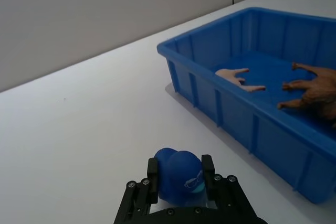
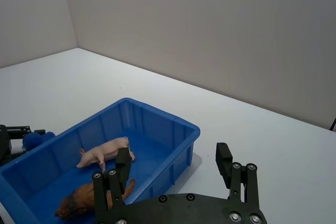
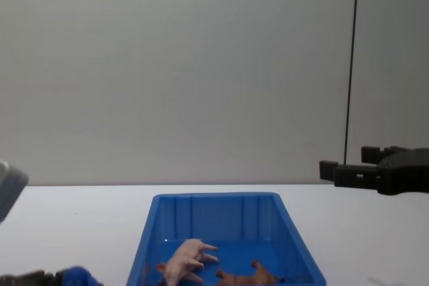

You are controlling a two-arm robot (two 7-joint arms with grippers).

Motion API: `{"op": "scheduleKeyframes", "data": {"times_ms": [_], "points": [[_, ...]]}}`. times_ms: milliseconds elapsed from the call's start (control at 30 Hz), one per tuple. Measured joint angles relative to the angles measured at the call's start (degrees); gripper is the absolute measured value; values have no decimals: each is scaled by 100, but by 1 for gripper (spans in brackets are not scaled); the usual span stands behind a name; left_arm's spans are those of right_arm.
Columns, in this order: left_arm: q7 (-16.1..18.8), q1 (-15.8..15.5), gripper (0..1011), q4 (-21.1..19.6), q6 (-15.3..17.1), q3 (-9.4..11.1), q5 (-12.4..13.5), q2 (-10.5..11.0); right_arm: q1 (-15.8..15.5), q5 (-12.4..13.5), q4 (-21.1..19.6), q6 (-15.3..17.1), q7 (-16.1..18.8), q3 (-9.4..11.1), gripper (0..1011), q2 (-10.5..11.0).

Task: Pick up the two dolls from the table and place them into the box.

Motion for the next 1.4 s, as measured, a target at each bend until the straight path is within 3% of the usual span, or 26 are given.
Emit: {"op": "scheduleKeyframes", "data": {"times_ms": [500, 733, 967, 1300, 1400], "points": [[-9, -293, 394, -329, -190, -193, 344, 11, 0, 0, 0, 0, 0, 0, 1001, 0], [-151, -591, 352, -412, -338, -167, 573, -218, 0, 0, 0, 0, 0, 0, 1001, 0], [-368, -833, 313, -395, -445, -17, 700, -530, 0, 0, 0, 0, 0, 0, 1001, 0], [-661, -1034, 633, -300, -616, 217, 741, -919, 0, 0, 0, 0, 0, 0, 1001, 0], [-720, -1048, 776, -293, -680, 246, 704, -966, 0, 0, 0, 0, 0, 0, 1001, 0]]}}
